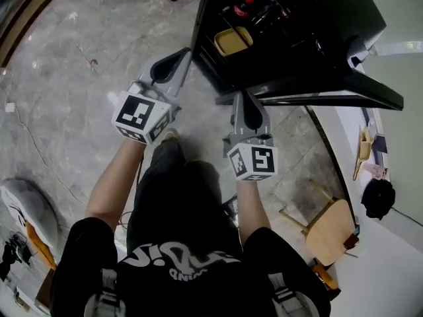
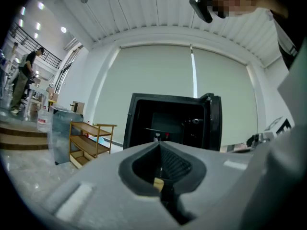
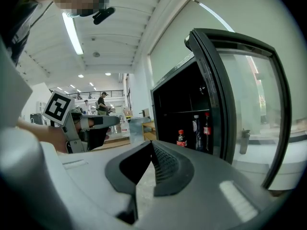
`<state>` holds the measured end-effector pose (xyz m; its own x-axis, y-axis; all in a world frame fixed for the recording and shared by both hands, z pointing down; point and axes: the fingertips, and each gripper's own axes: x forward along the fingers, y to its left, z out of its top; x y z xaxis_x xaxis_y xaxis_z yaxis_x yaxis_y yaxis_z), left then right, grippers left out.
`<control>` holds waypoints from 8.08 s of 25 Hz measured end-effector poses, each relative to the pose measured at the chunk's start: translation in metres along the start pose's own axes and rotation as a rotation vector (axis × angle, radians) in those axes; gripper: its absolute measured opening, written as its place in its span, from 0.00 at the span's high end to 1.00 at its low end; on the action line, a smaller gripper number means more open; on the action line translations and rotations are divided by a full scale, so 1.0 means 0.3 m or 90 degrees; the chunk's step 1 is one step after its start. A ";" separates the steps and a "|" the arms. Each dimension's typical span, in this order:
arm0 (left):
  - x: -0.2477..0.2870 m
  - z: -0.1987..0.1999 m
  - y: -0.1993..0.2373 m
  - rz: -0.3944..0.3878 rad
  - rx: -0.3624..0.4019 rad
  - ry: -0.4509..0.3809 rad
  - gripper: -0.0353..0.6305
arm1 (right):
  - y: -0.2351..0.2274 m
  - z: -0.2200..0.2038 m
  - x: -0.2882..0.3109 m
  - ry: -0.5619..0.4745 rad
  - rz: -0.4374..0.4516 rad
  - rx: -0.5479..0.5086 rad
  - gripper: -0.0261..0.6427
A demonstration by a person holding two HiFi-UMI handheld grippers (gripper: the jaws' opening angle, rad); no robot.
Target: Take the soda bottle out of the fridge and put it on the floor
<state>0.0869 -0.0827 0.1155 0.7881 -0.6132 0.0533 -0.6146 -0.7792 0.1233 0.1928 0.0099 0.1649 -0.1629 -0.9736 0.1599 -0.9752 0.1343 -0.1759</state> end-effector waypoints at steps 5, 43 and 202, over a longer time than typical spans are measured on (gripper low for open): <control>0.057 -0.094 0.033 -0.013 -0.004 -0.003 0.94 | -0.035 -0.094 0.046 -0.004 -0.009 0.001 0.96; 0.850 -0.527 0.184 -0.061 0.061 0.087 0.46 | -0.145 -0.306 0.188 0.053 -0.032 0.032 0.96; -0.269 -2.807 0.950 0.323 -0.028 0.118 0.49 | 0.189 -1.932 0.750 0.114 0.358 -0.033 0.96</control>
<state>-0.1232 -0.1459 0.9807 0.3887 -0.8746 0.2899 -0.9204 -0.3833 0.0777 0.0142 -0.0947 0.7538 -0.6748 -0.7049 0.2185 -0.7375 0.6334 -0.2342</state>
